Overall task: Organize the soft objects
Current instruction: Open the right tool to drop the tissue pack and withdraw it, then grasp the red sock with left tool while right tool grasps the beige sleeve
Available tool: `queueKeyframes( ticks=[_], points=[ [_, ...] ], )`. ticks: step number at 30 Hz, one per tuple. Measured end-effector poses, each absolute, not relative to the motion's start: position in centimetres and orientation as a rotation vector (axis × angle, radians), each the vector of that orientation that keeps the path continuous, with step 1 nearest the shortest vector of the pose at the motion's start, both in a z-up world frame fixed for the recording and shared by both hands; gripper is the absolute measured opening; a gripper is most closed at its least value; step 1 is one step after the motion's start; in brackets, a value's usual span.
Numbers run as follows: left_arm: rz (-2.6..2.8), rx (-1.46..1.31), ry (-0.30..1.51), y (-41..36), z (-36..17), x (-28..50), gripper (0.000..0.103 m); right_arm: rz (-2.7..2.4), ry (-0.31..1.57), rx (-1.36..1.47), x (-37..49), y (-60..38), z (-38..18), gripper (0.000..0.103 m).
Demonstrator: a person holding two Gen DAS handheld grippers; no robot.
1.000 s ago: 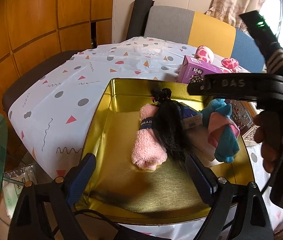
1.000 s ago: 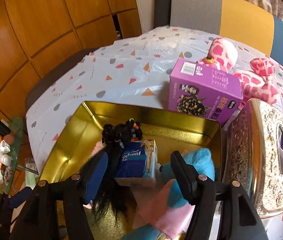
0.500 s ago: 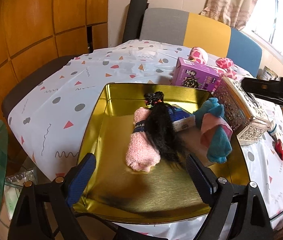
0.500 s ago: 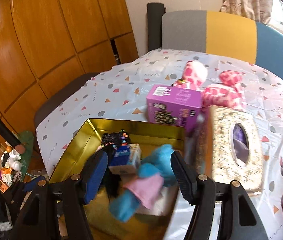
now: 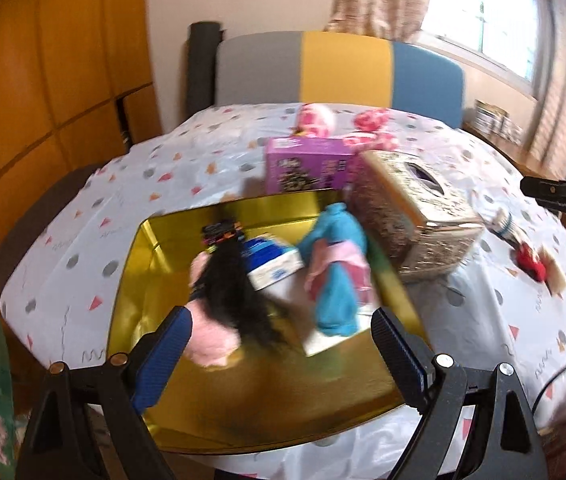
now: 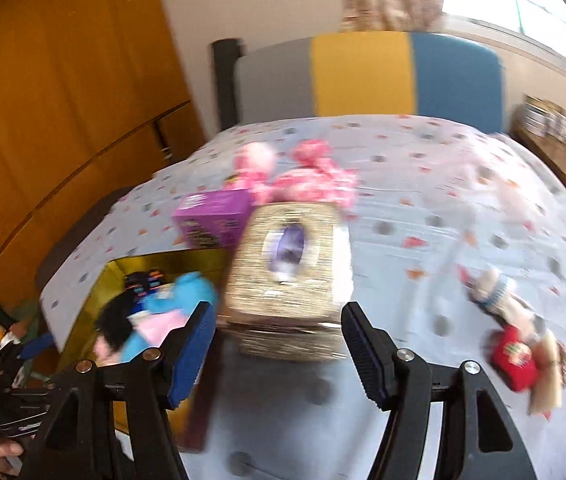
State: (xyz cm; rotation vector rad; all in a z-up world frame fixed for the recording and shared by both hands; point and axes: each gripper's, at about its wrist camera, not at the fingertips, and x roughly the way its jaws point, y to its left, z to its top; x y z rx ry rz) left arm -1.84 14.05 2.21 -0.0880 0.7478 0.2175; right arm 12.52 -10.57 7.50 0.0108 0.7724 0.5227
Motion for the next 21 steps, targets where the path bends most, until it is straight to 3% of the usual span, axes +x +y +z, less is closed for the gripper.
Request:
queueKeyframes(
  ticks=[15,21],
  points=[
    [-0.003,0.074,0.739,5.1,3.8,-0.1,0.091,0.002,0.843,0.276,16.6,-31.8,2.3,0.066],
    [-0.097,0.119,0.747,1.1,4.4,1.5,0.091,-0.141,0.893,0.527,16.7,-39.0,-1.7,0.066]
  ],
)
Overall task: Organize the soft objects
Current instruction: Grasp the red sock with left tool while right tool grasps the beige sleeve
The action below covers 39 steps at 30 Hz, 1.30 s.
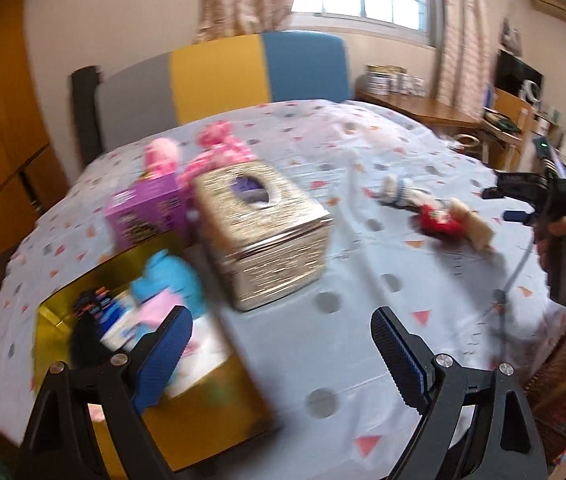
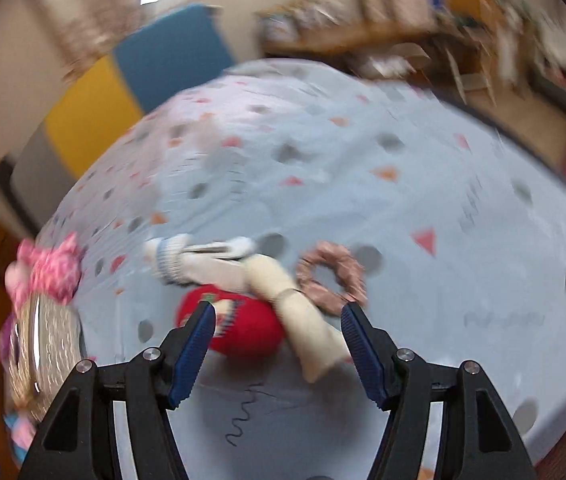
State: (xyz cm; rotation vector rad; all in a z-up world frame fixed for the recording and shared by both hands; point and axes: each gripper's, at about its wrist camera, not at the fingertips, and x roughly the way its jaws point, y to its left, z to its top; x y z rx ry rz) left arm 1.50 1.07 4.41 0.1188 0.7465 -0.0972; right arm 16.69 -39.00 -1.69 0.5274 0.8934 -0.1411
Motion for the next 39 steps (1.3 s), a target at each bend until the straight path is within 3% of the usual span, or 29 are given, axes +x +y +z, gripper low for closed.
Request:
queueKeyframes(
  ticks=[20,35,37,38,39],
  points=[
    [-0.416,0.142,0.930,-16.7,-0.9,15.3,0.093,-0.182,0.866,0.749,15.5,-42.4,-2.4,0.066],
    [-0.505,0.334,0.921,-27.1,-5.5,22.7,0.098,-0.178,0.851,0.867,15.1,-43.9,-3.1,0.066],
    [-0.506,0.334,0.938,-27.8,-6.4,23.7,0.087,-0.175,0.852,0.870,15.1,-43.9,-3.1,0.066],
    [-0.509,0.325,0.947,-28.0,-6.7,24.1,0.065,-0.176,0.852,0.869,15.1,-43.9,-3.1,0.066],
    [-0.527,0.302,0.962,-27.9,-7.0,24.4,0.058,-0.178,0.852,0.868,15.1,-43.9,-3.1,0.066]
  ],
)
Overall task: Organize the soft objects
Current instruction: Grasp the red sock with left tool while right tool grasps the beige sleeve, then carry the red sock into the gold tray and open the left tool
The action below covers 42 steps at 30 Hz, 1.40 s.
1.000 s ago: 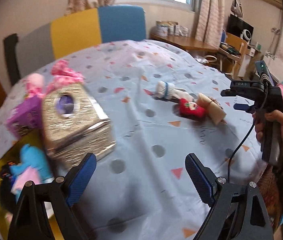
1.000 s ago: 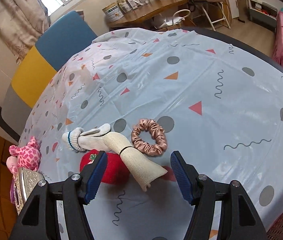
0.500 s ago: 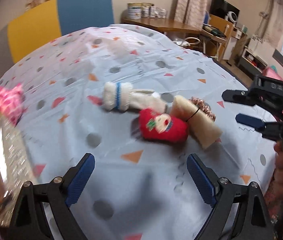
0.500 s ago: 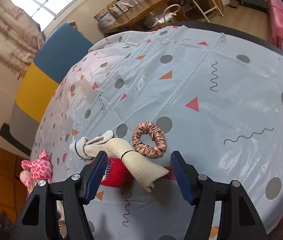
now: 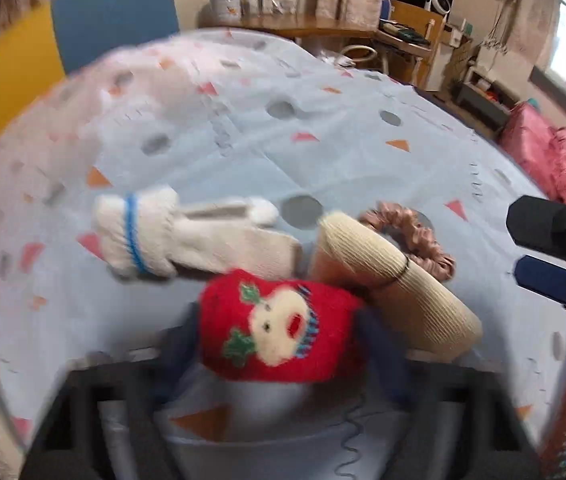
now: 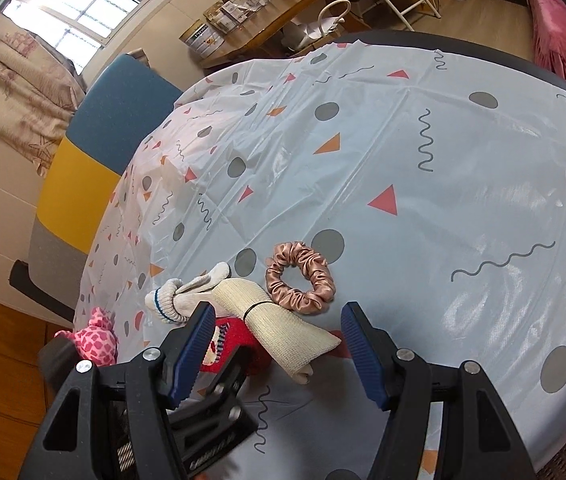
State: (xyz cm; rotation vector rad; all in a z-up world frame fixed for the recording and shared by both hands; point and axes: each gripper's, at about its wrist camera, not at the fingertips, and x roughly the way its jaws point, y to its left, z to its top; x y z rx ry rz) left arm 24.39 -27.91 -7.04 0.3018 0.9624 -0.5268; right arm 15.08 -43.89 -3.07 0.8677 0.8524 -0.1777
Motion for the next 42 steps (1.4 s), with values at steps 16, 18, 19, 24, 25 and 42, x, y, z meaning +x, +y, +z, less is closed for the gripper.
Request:
queueKeyframes(
  ticks=[16,18,19,24,25,42],
  points=[
    [-0.534,0.117,1.030,-17.8,-8.0,17.6,0.042,-0.184,0.899,0.764,15.8,-42.8,-3.2,0.048],
    [-0.525,0.114,1.032,-16.7,-7.9,16.4,0.042,-0.154,0.931,0.684,16.6,-41.4,-3.0,0.048],
    [-0.521,0.115,1.032,-16.3,-8.0,15.8,0.042,-0.144,0.939,0.647,17.0,-40.8,-2.9,0.048],
    [-0.508,0.122,1.028,-14.7,-8.1,13.7,0.043,-0.161,1.025,0.383,19.9,-37.4,-3.7,0.048],
    [-0.504,0.126,1.029,-14.7,-8.2,13.6,0.043,-0.180,1.053,0.327,20.5,-36.9,-4.3,0.046],
    [-0.425,0.041,0.909,-13.4,2.2,20.6,0.035,-0.126,1.159,0.216,20.9,-35.1,-6.5,0.017]
  ],
)
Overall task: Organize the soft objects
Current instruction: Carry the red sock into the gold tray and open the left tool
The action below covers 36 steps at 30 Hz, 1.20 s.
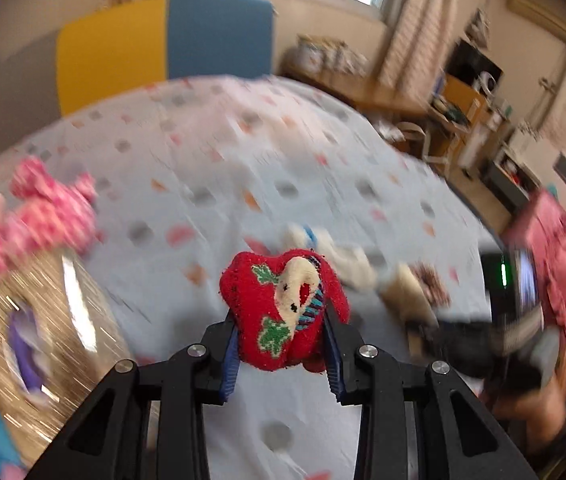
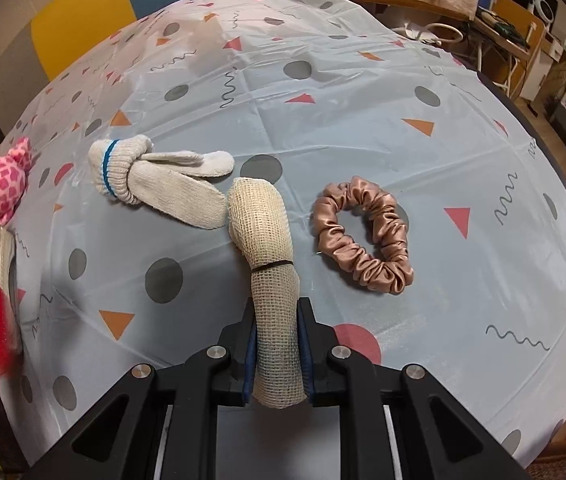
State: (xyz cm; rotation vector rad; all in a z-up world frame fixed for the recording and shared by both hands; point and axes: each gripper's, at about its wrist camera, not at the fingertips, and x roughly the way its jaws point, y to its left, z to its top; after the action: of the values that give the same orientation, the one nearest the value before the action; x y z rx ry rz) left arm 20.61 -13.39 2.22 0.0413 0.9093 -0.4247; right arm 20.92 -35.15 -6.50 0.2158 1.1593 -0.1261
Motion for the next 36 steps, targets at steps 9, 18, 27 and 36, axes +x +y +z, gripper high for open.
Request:
queueKeyframes(
  ticks=[9,18,27,36],
  points=[
    [-0.125,-0.039,0.825,-1.1,8.3,28.0,0.035,-0.119,1.163,0.161,21.3,-34.8,-6.6,0.016],
    [0.150,-0.097,0.778,14.6,8.3,24.6,0.035,-0.114,1.158,0.094,21.3,-33.9,-6.7,0.017],
    [0.223,-0.170,0.782,23.1,5.9,13.4,0.036,-0.118,1.155,0.071,21.1,-33.6,-6.7,0.017],
    [0.307,-0.331,0.852,26.7,0.8,3.0,0.036,-0.130,1.154,-0.010,21.0,-32.6,-6.9,0.017]
  ],
)
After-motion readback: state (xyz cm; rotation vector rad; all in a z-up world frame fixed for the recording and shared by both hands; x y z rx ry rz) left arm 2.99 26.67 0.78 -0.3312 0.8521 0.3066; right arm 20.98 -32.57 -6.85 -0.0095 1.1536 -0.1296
